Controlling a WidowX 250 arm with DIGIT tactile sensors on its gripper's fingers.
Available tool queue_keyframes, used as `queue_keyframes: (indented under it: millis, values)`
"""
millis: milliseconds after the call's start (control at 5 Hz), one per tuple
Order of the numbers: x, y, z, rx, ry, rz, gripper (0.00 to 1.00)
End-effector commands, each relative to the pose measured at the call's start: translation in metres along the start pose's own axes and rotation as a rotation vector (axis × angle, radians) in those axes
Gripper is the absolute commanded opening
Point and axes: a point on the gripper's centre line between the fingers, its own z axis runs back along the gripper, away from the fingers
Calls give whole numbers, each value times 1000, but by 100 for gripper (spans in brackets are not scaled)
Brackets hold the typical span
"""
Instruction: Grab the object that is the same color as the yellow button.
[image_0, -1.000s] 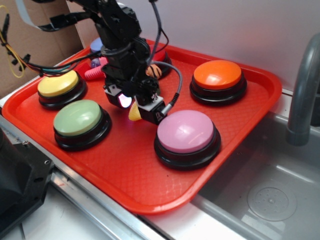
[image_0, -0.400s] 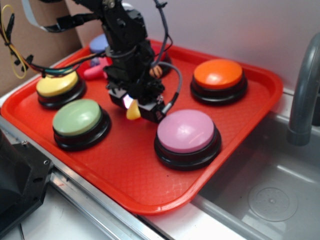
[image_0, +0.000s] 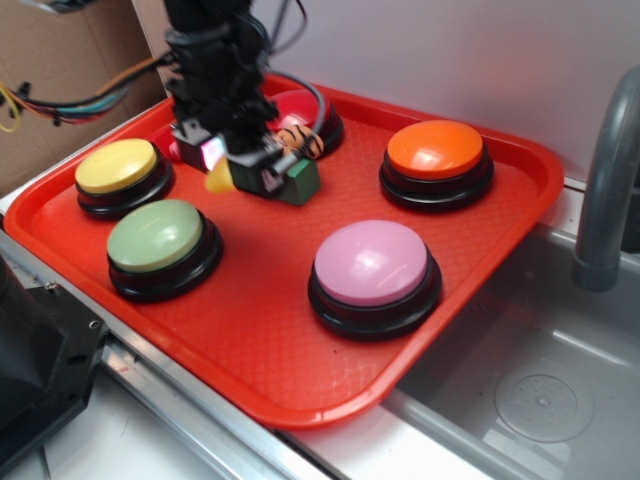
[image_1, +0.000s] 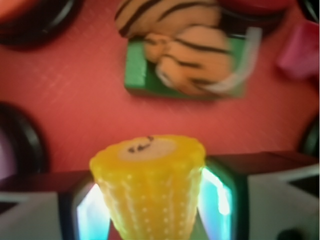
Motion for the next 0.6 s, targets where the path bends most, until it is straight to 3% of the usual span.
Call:
queue_keyframes:
  millis: [0, 400]
  values:
    - [-3, 8, 96, 29, -114, 1, 0]
    - [-1, 10, 118, 65, -158, 25, 0]
